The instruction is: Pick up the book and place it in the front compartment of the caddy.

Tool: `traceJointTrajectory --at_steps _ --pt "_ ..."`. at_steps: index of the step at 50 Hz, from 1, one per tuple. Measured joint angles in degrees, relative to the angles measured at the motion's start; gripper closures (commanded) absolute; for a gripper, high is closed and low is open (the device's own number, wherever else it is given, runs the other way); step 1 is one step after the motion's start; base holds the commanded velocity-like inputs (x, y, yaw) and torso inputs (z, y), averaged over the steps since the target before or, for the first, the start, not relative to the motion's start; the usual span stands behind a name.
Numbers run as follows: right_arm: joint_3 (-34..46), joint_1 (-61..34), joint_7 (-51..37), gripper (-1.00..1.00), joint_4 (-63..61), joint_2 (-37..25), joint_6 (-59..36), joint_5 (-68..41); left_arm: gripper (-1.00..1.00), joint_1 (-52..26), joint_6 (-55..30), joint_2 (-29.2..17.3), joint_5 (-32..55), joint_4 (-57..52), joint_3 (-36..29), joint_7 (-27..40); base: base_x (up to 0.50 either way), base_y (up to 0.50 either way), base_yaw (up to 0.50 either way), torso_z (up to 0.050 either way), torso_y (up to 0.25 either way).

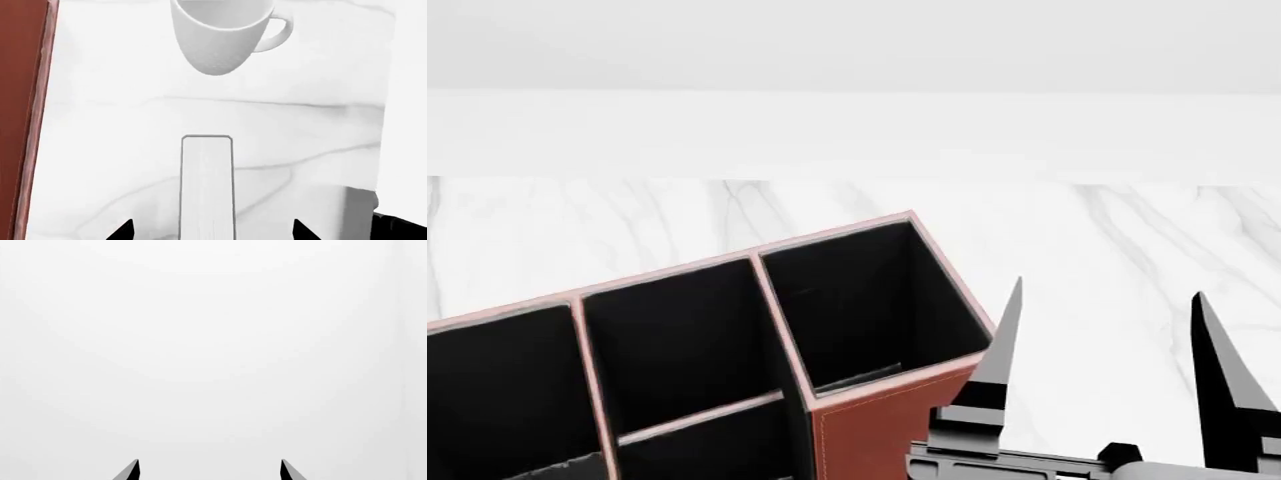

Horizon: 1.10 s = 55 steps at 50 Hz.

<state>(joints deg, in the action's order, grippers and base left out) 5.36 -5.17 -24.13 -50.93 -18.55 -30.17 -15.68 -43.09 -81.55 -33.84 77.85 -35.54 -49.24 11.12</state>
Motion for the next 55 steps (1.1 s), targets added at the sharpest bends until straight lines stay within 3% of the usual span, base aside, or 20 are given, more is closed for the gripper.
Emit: traceJointTrajectory --at_steps 20,21,40,55 --pt "0.39 -0.17 -0.71 -1.00 -0.20 -0.60 -0.14 -0.38 -1.00 1.30 -0.88 0.61 -2.09 3.42 -5.72 1.77 0.00 0.00 0.00 0.000 0.000" --pt "0.41 -0.17 -0.74 -1.00 -0.21 -0.63 -0.15 -0.40 1.00 1.29 -0.80 0.60 -2.27 3.50 -5.97 1.70 0.00 0.00 0.00 0.000 0.000" --pt "0.88 -0.21 -1.30 -1.00 -0.11 -1.15 0.10 -0.59 1.00 -0.63 0.63 -0.69 -6.12 2.35 -9.53 -0.30 0.00 0.00 0.00 0.000 0.000" --pt "1.03 -0.35 -1.76 -1.00 -0.16 -1.53 0.04 -0.97 1.00 -3.18 1.00 -2.18 -1.56 0.24 -8.40 0.05 0.00 0.00 0.00 0.000 0.000"
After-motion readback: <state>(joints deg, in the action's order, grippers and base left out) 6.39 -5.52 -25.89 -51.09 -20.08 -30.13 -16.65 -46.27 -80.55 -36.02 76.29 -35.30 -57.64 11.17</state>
